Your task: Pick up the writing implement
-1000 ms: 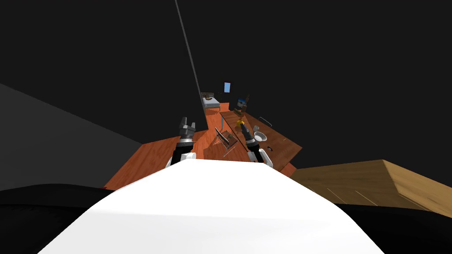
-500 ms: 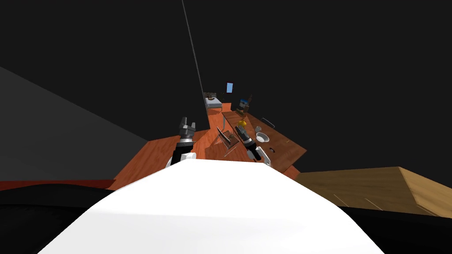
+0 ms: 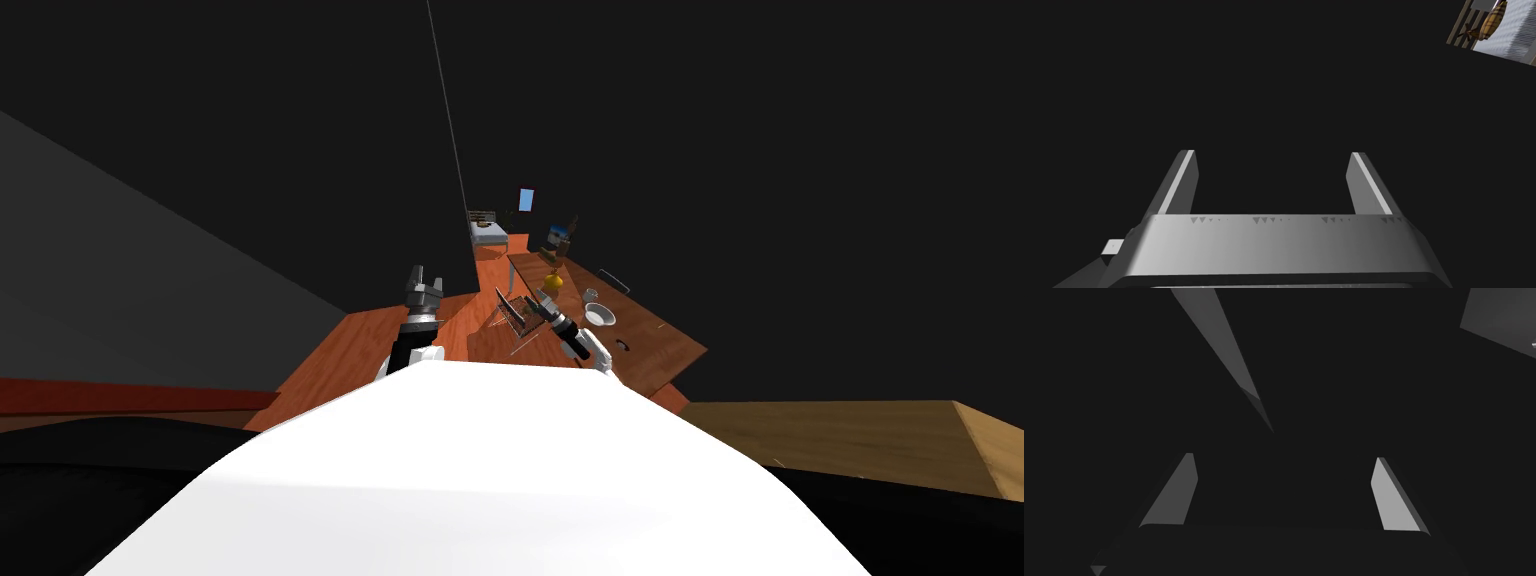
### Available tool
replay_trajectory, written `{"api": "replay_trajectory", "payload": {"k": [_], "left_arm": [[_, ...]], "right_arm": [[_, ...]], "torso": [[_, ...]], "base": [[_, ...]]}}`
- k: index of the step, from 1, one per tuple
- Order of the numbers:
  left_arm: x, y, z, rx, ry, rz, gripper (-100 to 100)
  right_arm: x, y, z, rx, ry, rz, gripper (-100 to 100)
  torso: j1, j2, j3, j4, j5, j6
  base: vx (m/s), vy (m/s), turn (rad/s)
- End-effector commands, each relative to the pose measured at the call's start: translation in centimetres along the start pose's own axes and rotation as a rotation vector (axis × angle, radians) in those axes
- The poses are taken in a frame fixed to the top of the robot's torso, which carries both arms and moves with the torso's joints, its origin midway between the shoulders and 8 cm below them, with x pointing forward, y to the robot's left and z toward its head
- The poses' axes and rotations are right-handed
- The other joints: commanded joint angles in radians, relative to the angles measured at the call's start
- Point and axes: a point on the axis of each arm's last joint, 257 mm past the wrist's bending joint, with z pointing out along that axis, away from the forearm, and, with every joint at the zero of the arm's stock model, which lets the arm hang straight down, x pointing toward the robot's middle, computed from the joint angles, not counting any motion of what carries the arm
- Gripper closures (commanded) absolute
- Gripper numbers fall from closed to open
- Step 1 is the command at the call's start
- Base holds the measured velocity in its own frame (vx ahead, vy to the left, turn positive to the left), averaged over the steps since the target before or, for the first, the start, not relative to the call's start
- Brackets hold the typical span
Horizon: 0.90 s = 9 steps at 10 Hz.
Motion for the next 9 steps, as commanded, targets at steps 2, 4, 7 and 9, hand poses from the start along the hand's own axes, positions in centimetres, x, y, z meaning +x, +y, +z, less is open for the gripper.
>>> {"api": "replay_trajectory", "payload": {"k": [2,4,7,9], "left_arm": [[0.0,0.0,0.0,0.0,0.0,0.0,0],[0.0,0.0,0.0,0.0,0.0,0.0,0],[0.0,0.0,0.0,0.0,0.0,0.0,0],[0.0,0.0,0.0,0.0,0.0,0.0,0]], "right_arm": [[2.8,0.0,0.0,-0.059,0.103,-0.102,-100],[5.1,-0.6,-0.8,-0.09,0.183,-0.166,-100],[8.0,-1.5,-2.1,-0.122,0.286,-0.243,-100],[10.1,-2.3,-3.3,-0.158,0.368,-0.305,-100]], "torso": [[0.0,0.0,0.0,0.0,0.0,0.0],[-0.001,0.0,0.0,0.0,0.0,0.0],[-0.001,-0.001,-0.001,0.0,0.0,0.0],[-0.001,-0.002,-0.001,0.0,0.0,0.0]], "base": [[-0.002,0.002,0.077],[0.003,-0.002,0.064],[0.009,-0.006,0.078],[0.017,-0.013,0.072]]}}
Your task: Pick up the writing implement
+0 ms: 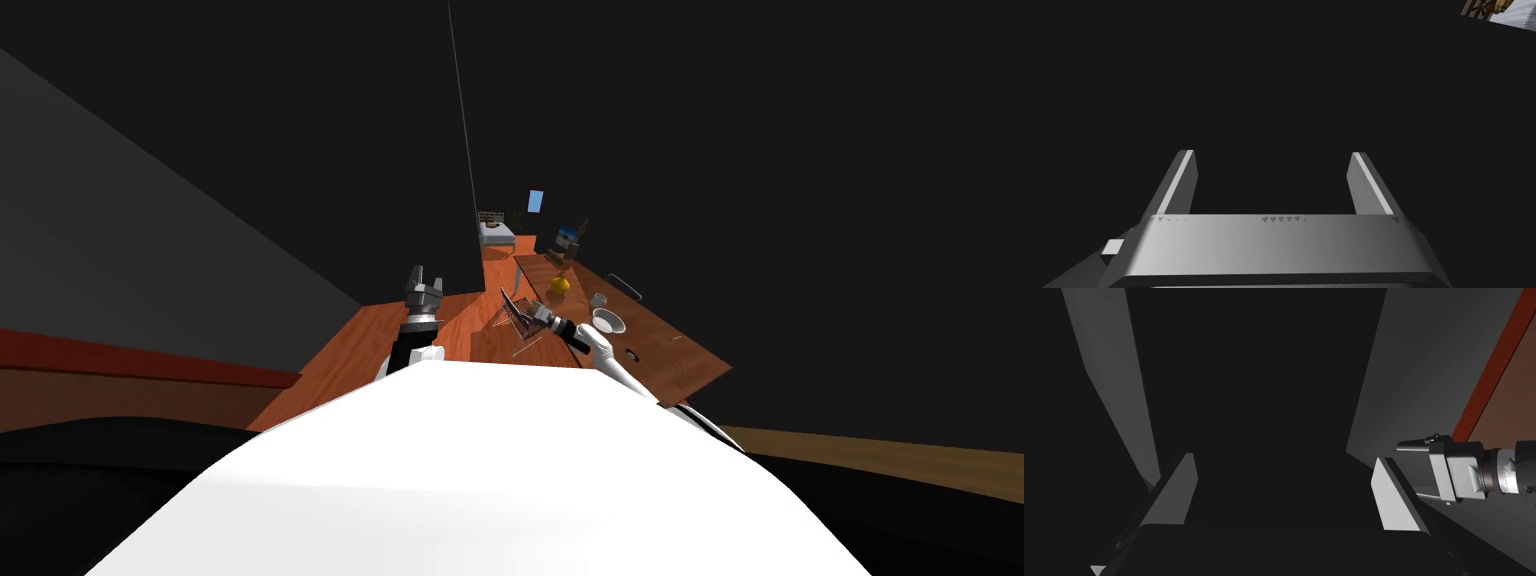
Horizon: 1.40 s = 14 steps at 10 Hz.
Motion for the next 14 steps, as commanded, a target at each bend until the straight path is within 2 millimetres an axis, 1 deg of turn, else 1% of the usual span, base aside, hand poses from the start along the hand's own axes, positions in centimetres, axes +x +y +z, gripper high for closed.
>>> {"api": "replay_trajectory", "payload": {"k": [1,2,3,4,5,6,7,8,9,10,11,12,13,14], "left_arm": [[0.0,0.0,0.0,0.0,0.0,0.0,0],[0.0,0.0,0.0,0.0,0.0,0.0,0],[0.0,0.0,0.0,0.0,0.0,0.0,0],[0.0,0.0,0.0,0.0,0.0,0.0,0],[0.0,0.0,0.0,0.0,0.0,0.0,0],[0.0,0.0,0.0,0.0,0.0,0.0,0],[0.0,0.0,0.0,0.0,0.0,0.0,0],[0.0,0.0,0.0,0.0,0.0,0.0,0],[0.0,0.0,0.0,0.0,0.0,0.0,0],[0.0,0.0,0.0,0.0,0.0,0.0,0],[0.0,0.0,0.0,0.0,0.0,0.0,0],[0.0,0.0,0.0,0.0,0.0,0.0,0],[0.0,0.0,0.0,0.0,0.0,0.0,0],[0.0,0.0,0.0,0.0,0.0,0.0,0]], "right_arm": [[2.4,0.0,-0.8,-0.046,0.079,-0.067,-100],[3.2,-0.1,-1.1,-0.044,0.101,-0.073,-100],[5.2,-0.3,-2.0,-0.079,0.166,-0.12,-100],[5.9,-0.3,-2.3,-0.08,0.187,-0.128,-100],[8.0,-0.8,-3.6,-0.11,0.256,-0.165,-100],[8.4,-0.7,-3.7,-0.117,0.271,-0.181,-100],[10.5,-1.1,-5.3,-0.148,0.343,-0.217,-100],[10.8,-1.1,-5.4,-0.155,0.354,-0.229,-100],[12.9,-1.6,-7.3,-0.186,0.428,-0.263,-100],[13.1,-1.6,-7.4,-0.192,0.437,-0.273,-100],[15.1,-2.1,-9.6,-0.224,0.513,-0.304,-100],[15.3,-2.1,-9.7,-0.228,0.52,-0.311,-100],[17.1,-2.6,-12.0,-0.261,0.594,-0.339,-100],[17.2,-2.6,-12.1,-0.265,0.6,-0.345,-100]], "torso": [[0.0,0.0,0.0,0.0,0.0,0.0],[0.0,0.0,0.0,0.0,0.0,0.0],[0.0,0.0,0.0,0.0,0.0,0.0],[0.0,-0.001,0.0,0.0,0.0,0.0],[-0.001,0.0,0.0,0.0,0.0,0.0],[-0.001,-0.001,-0.001,0.0,0.0,0.0],[-0.001,-0.001,-0.001,0.0,0.0,0.0],[-0.001,-0.001,-0.001,0.0,0.0,0.0],[-0.001,-0.001,-0.001,0.0,0.0,0.0],[-0.001,-0.001,-0.001,0.0,0.0,0.0],[-0.001,-0.001,-0.001,0.0,0.0,0.0],[-0.002,-0.001,-0.001,0.0,0.0,0.0],[-0.001,-0.001,-0.001,0.0,0.0,0.0],[-0.002,-0.001,-0.001,0.0,0.0,0.0]], "base": [[0.019,-0.014,0.098],[0.019,-0.016,0.044],[0.024,-0.017,0.086],[0.021,-0.022,0.049],[0.032,-0.031,0.094],[0.028,-0.026,0.041],[0.034,-0.026,0.075],[0.028,-0.024,0.043],[0.032,-0.027,0.085],[0.035,-0.03,0.041],[0.036,-0.038,0.081],[0.031,-0.035,0.042],[0.042,-0.04,0.07],[0.036,-0.042,0.032]]}}
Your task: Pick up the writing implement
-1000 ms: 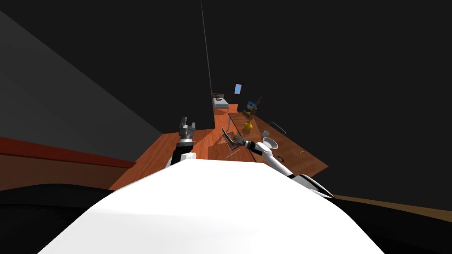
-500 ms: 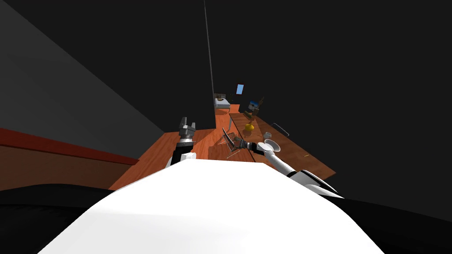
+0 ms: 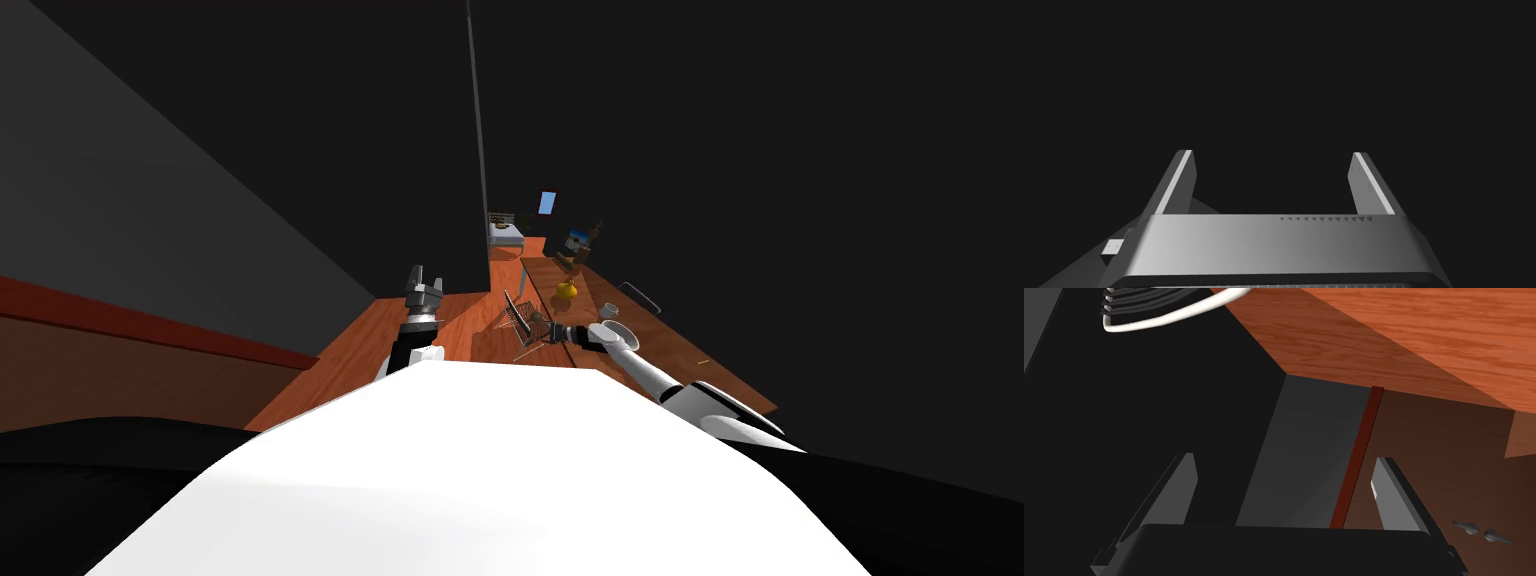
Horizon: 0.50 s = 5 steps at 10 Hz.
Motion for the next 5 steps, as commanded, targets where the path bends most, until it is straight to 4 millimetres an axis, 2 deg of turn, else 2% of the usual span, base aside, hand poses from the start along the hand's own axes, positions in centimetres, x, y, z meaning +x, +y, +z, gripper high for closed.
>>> {"api": "replay_trajectory", "payload": {"k": [1,3,4,5], "left_arm": [[0.0,0.0,0.0,0.0,0.0,0.0,0],[0.0,0.0,0.0,0.0,0.0,0.0,0],[0.0,0.0,0.0,0.0,0.0,0.0,0],[0.0,0.0,0.0,0.0,0.0,0.0,0]], "right_arm": [[0.7,0.1,0.1,-0.008,0.014,-0.008,-100],[5.6,1.5,-2.2,-0.082,0.143,-0.061,-100],[6.3,1.7,-2.4,-0.088,0.161,-0.064,-100],[8.9,2.5,-3.8,-0.128,0.229,-0.086,-100]], "torso": [[0.0,0.0,0.0,0.0,0.0,0.0],[0.001,0.0,0.0,0.0,0.0,0.0],[-0.001,-0.001,-0.001,0.0,0.0,0.0],[-0.001,-0.001,-0.001,0.0,0.0,0.0]], "base": [[0.016,-0.019,-0.01],[0.043,-0.047,0.087],[0.056,-0.055,0.035],[0.057,-0.048,0.054]]}}
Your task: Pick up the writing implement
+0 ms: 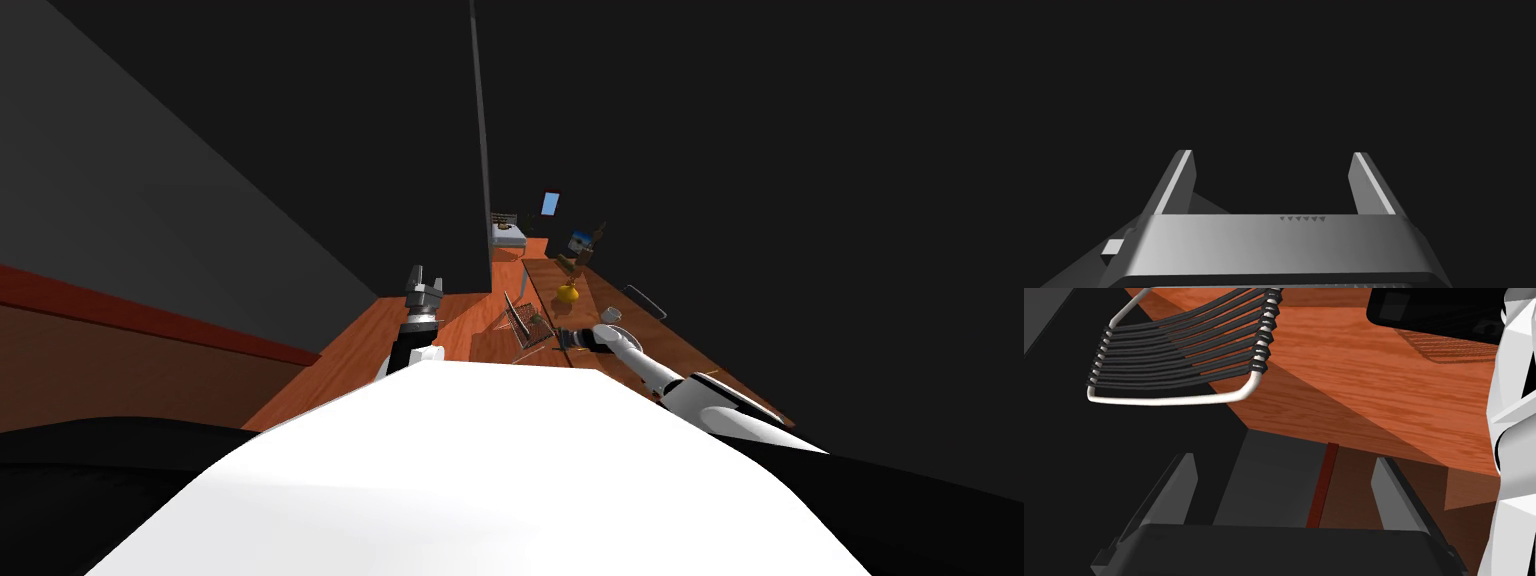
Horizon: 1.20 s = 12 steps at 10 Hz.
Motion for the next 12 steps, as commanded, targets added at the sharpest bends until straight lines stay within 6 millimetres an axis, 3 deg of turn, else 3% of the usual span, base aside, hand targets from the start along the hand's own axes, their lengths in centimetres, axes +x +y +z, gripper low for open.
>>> {"api": "replay_trajectory", "payload": {"k": [1,2,3,4,5,6,9,12], "left_arm": [[0.0,0.0,0.0,0.0,0.0,0.0,0],[0.0,0.0,0.0,0.0,0.0,0.0,0],[0.0,0.0,0.0,0.0,0.0,0.0,0],[0.0,0.0,0.0,0.0,0.0,0.0,0],[0.0,0.0,0.0,0.0,0.0,0.0,0],[0.0,0.0,0.0,0.0,0.0,0.0,0],[0.0,0.0,0.0,0.0,0.0,0.0,0],[0.0,0.0,0.0,0.0,0.0,0.0,0]], "right_arm": [[3.6,1.8,-1.7,-0.059,0.091,-0.026,-100],[3.8,1.9,-1.7,-0.064,0.099,-0.033,-100],[6.2,3.0,-2.8,-0.103,0.158,-0.049,-100],[6.2,3.0,-2.8,-0.103,0.158,-0.049,-100],[8.2,4.1,-3.9,-0.141,0.21,-0.064,-100],[8.4,4.1,-4.0,-0.141,0.212,-0.062,-100],[13.5,7.1,-7.4,-0.241,0.342,-0.087,-100],[16.4,9.0,-9.9,-0.307,0.418,-0.099,-100]], "torso": [[0.0,0.0,0.0,0.0,0.0,0.0],[-0.002,0.0,0.0,0.0,0.0,0.0],[-0.001,0.0,0.0,0.0,-0.001,0.0],[0.0,0.001,0.001,0.0,0.0,0.0],[0.001,0.002,0.001,0.0,0.0,0.0],[0.001,0.001,0.001,0.0,0.0,0.0],[-0.001,0.001,0.001,0.0,0.0,0.0],[0.002,0.003,0.002,0.001,0.0,0.0]], "base": [[0.066,-0.077,0.089],[0.051,-0.066,0.025],[0.041,-0.044,0.05],[0.034,-0.035,0.023],[0.038,-0.04,0.034],[0.032,-0.039,0.026],[0.051,-0.068,0.049],[-0.004,-0.026,0.068]]}}
